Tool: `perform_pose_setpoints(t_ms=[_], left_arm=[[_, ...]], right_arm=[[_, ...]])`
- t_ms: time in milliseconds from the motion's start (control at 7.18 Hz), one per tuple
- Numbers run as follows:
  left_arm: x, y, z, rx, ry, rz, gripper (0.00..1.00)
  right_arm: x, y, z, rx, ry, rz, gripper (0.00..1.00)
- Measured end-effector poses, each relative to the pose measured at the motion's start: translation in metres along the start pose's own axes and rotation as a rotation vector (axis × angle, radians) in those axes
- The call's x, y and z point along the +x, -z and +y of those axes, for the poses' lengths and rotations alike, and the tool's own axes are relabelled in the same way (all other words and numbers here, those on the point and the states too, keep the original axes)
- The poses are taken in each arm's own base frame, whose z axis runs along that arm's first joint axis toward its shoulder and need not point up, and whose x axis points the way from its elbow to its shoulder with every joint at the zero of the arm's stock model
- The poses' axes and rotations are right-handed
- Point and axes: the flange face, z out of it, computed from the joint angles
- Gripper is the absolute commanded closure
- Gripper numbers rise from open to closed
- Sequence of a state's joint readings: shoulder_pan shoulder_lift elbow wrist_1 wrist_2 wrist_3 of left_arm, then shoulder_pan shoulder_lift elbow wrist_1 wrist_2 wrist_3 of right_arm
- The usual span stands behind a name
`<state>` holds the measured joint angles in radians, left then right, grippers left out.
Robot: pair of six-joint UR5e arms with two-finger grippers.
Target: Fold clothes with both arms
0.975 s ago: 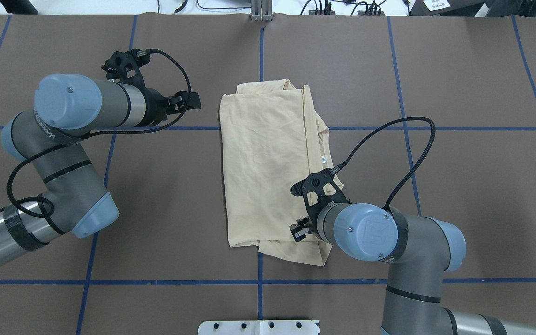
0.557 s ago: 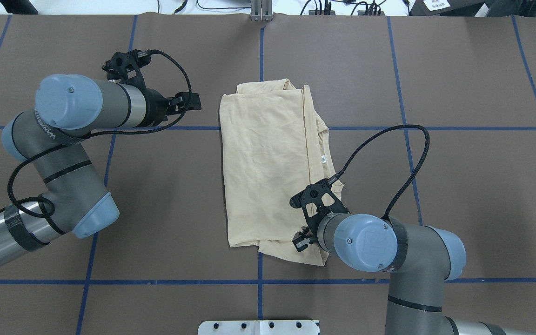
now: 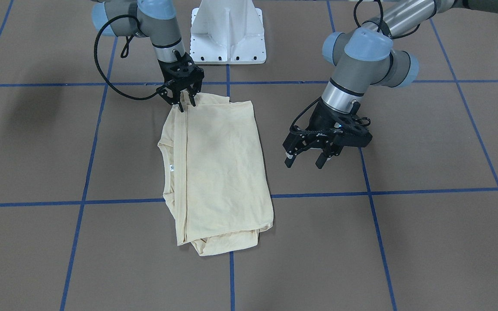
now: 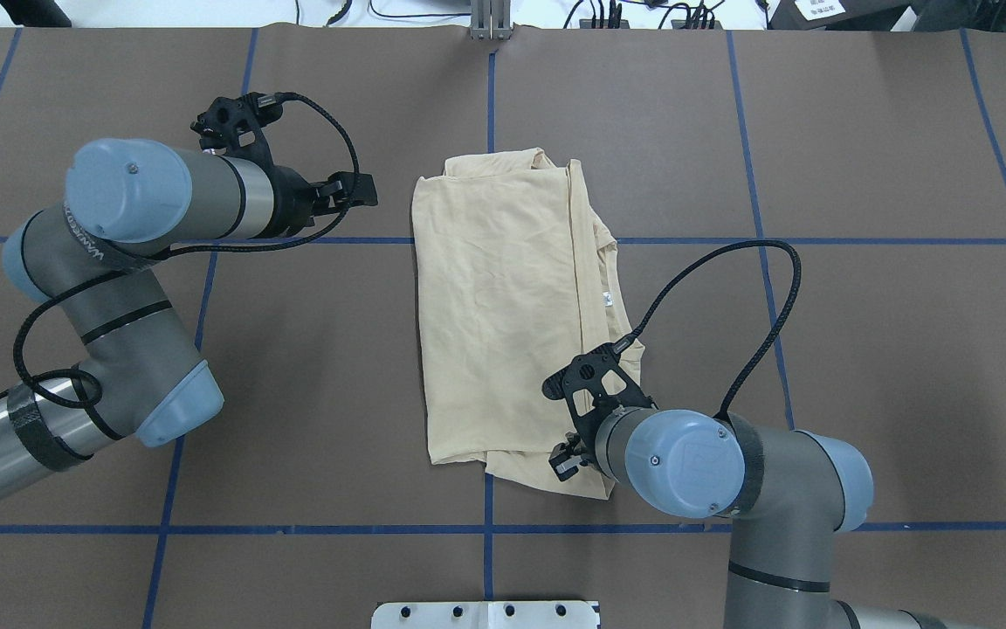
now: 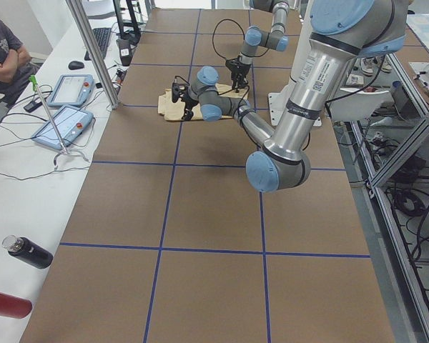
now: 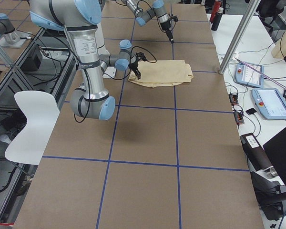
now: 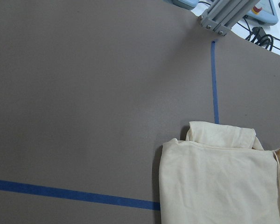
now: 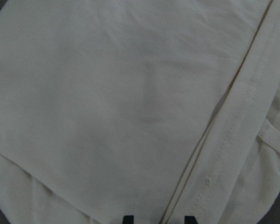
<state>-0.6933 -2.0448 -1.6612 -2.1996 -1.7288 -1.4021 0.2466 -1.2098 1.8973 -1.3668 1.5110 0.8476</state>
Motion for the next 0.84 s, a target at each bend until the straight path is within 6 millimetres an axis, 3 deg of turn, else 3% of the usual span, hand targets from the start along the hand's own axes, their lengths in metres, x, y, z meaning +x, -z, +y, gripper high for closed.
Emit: perform_pose_setpoints(t_ms=[278,418,835], left_arm=[[0.0001,-0.0002,0.0005,-0.001,0.001,-0.001,0.00],[0.0001,-0.0003,0.0008,-0.001,0.001,-0.001,0.00],[0.0009,-0.0002,0.0008,-0.001,0.005,0.000,0.00]], right_arm=[[0.0020,0.0003,-0.0010,0.001,0.010,0.001,0.92],[0.0025,0.0009,-0.0010,0.001,0.012,0.001,1.00],[0.0092,0.0031,0.0003,0.001,0.010,0.005,1.00]])
